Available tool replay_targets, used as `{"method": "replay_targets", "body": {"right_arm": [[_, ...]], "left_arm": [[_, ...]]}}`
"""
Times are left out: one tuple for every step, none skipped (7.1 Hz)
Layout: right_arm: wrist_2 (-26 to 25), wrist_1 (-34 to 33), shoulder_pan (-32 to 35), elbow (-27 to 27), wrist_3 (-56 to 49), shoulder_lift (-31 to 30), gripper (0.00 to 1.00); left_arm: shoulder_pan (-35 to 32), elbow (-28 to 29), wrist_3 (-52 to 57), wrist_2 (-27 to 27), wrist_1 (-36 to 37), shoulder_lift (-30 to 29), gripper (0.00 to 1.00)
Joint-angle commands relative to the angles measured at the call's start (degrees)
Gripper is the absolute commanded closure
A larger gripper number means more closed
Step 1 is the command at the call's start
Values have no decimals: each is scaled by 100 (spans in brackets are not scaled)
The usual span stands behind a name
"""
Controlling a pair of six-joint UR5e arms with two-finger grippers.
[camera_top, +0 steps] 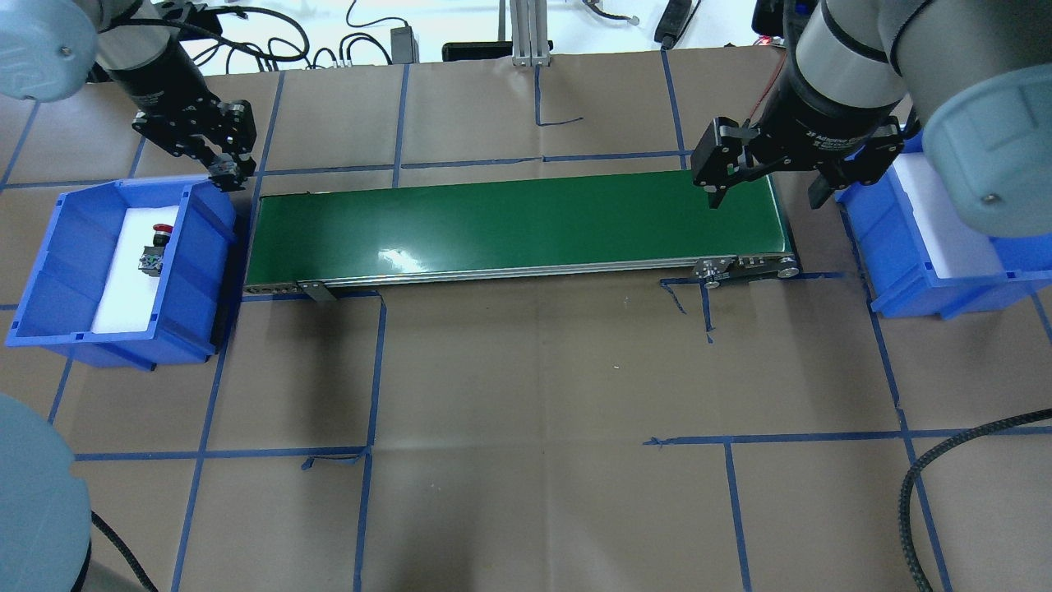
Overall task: Transport two buttons from left to right
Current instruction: 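Lift the yellow-capped button and carry it over the conveyor's near end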
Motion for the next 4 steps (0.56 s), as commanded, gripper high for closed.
{"method": "replay_targets", "body": {"right_arm": [[20, -22, -14, -41, 0, 9, 0], [3, 4, -14, -42, 0, 9, 0], [-6, 13, -14, -50, 0, 9, 0], [-6, 13, -14, -42, 0, 9, 0]], "left_arm": [[-72, -686, -59, -7, 748, -30, 87], [-72, -1090, -59, -7, 1370, -30, 87], [-72, -1425, -59, -7, 1890, -47, 87], [-72, -1654, -16, -7, 2217, -56, 87]]}}
